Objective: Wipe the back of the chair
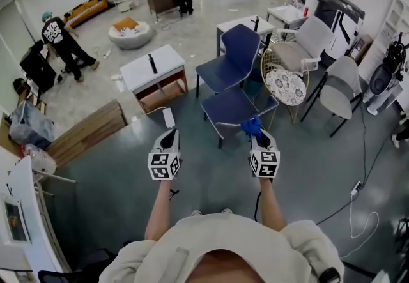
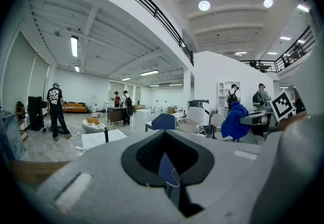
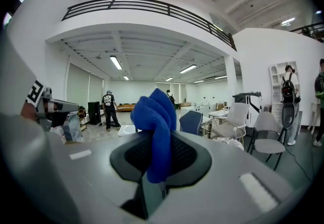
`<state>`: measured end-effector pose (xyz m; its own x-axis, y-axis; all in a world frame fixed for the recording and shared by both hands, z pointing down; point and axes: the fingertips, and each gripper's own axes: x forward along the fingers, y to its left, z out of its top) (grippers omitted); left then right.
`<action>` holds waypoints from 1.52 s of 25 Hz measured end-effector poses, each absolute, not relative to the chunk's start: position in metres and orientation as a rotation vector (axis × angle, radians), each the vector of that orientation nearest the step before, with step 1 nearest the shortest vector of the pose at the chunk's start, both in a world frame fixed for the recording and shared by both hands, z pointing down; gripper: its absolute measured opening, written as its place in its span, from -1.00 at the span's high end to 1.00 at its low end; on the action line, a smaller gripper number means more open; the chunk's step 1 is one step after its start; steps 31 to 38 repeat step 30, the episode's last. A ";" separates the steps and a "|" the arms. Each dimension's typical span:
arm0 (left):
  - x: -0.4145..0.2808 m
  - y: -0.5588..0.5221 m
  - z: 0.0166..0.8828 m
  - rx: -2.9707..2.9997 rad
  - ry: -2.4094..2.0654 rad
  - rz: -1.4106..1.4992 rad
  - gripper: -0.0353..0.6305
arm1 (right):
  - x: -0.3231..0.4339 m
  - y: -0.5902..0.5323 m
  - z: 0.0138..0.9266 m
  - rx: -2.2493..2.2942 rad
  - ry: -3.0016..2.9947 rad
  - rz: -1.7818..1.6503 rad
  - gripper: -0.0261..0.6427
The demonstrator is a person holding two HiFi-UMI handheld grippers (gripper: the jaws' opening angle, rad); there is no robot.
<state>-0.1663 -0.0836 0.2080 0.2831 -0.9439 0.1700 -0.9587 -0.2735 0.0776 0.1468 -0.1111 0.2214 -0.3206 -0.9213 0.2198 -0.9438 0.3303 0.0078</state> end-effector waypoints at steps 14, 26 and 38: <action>-0.165 -0.072 0.211 2.374 -1.762 0.135 0.89 | 0.141 -0.100 0.209 1.703 -2.416 0.156 0.74; -0.162 -0.071 0.216 2.380 -1.745 0.138 0.89 | 0.129 -0.092 0.219 1.674 -2.418 0.169 0.74; -0.159 -0.068 0.219 2.380 -1.740 0.136 0.89 | 0.129 -0.087 0.225 1.668 -2.411 0.185 0.74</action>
